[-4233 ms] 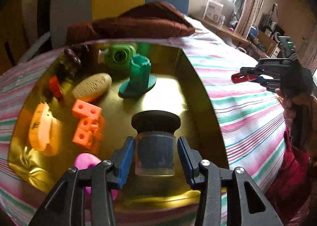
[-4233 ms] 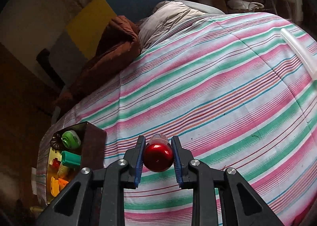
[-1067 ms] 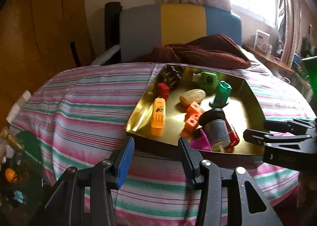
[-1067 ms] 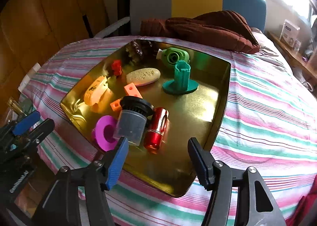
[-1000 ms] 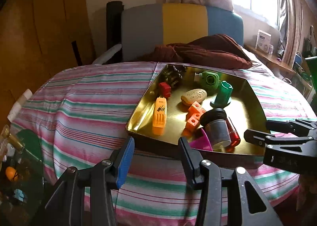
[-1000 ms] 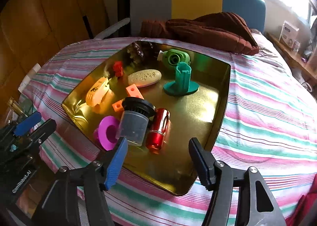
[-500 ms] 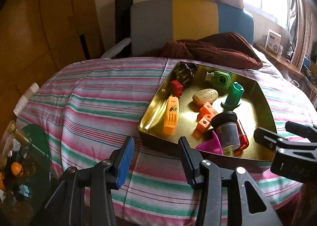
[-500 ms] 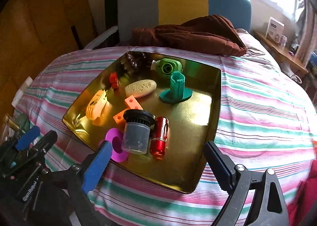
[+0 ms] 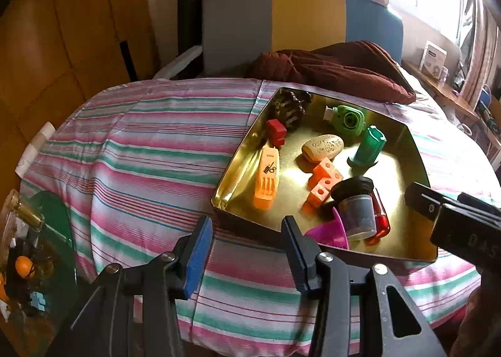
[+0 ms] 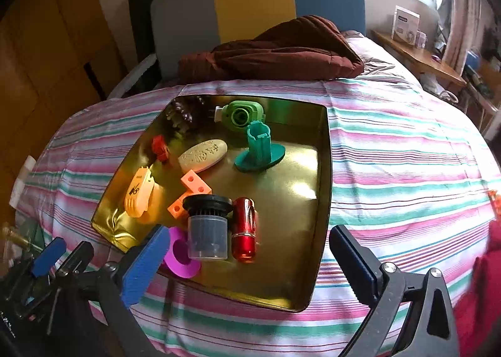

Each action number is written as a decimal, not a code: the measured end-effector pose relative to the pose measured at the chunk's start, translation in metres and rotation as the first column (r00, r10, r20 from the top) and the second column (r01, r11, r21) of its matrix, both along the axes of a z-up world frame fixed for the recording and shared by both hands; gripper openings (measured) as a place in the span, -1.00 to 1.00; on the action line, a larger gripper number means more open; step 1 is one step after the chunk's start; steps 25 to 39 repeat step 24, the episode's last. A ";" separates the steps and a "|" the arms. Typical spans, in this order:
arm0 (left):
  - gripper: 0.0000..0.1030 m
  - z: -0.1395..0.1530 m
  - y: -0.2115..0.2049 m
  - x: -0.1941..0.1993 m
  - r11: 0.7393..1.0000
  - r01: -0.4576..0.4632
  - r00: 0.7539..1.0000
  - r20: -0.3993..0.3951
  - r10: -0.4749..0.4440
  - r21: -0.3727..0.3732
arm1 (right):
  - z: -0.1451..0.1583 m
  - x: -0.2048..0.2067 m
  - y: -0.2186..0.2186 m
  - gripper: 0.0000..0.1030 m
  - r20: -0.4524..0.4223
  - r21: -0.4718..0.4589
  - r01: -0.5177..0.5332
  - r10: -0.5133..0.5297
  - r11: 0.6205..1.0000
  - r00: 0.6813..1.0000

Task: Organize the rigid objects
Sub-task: 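Open both tools and withdraw them from the tray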

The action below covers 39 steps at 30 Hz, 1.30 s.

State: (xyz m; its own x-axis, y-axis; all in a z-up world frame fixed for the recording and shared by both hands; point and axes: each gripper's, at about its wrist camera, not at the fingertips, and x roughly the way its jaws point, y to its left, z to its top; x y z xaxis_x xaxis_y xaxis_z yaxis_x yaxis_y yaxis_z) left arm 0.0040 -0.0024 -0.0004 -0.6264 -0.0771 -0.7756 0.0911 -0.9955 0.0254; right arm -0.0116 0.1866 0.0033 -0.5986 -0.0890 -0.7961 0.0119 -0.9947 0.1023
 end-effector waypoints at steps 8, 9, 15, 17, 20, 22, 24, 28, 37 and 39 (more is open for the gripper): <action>-0.10 0.001 0.002 -0.006 1.000 0.010 1.000 0.001 -0.010 0.022 | 0.000 -0.004 0.001 0.99 -0.004 -0.010 0.014 -0.014 1.000 1.000; -0.10 0.001 0.004 -0.007 1.000 0.022 1.000 0.002 -0.022 0.019 | 0.000 -0.005 0.002 0.99 -0.004 -0.011 0.017 -0.017 1.000 1.000; -0.10 0.000 0.012 -0.010 0.998 0.057 0.998 0.016 -0.057 0.024 | 0.001 -0.008 0.007 0.99 -0.007 -0.014 0.032 -0.032 0.999 0.999; -0.10 -0.001 0.013 -0.011 0.998 0.061 0.998 0.018 -0.062 0.031 | 0.000 -0.009 0.008 0.99 -0.007 -0.016 0.032 -0.032 0.999 0.999; -0.10 0.000 0.015 -0.011 0.997 0.065 0.998 0.018 -0.066 0.030 | -0.001 -0.009 0.010 0.99 -0.006 -0.018 0.036 -0.036 0.999 0.999; -0.10 0.001 0.016 -0.009 0.998 0.060 0.998 0.009 -0.061 0.026 | -0.002 -0.010 0.011 0.99 -0.004 -0.020 0.037 -0.037 0.999 0.999; -0.10 0.002 0.016 -0.008 0.998 0.053 0.999 -0.004 -0.053 0.018 | -0.003 -0.010 0.011 0.99 -0.002 -0.022 0.035 -0.035 0.999 0.999; -0.10 0.002 0.016 -0.008 0.998 0.053 0.999 -0.004 -0.053 0.018 | -0.003 -0.010 0.011 0.99 -0.002 -0.022 0.035 -0.035 0.999 0.999; -0.10 0.002 0.016 -0.008 0.998 0.053 0.999 -0.004 -0.053 0.018 | -0.003 -0.010 0.011 0.99 -0.002 -0.022 0.035 -0.035 0.999 0.999; -0.10 0.002 0.016 -0.008 0.998 0.053 0.999 -0.004 -0.053 0.018 | -0.003 -0.010 0.011 0.99 -0.002 -0.022 0.035 -0.035 0.999 0.999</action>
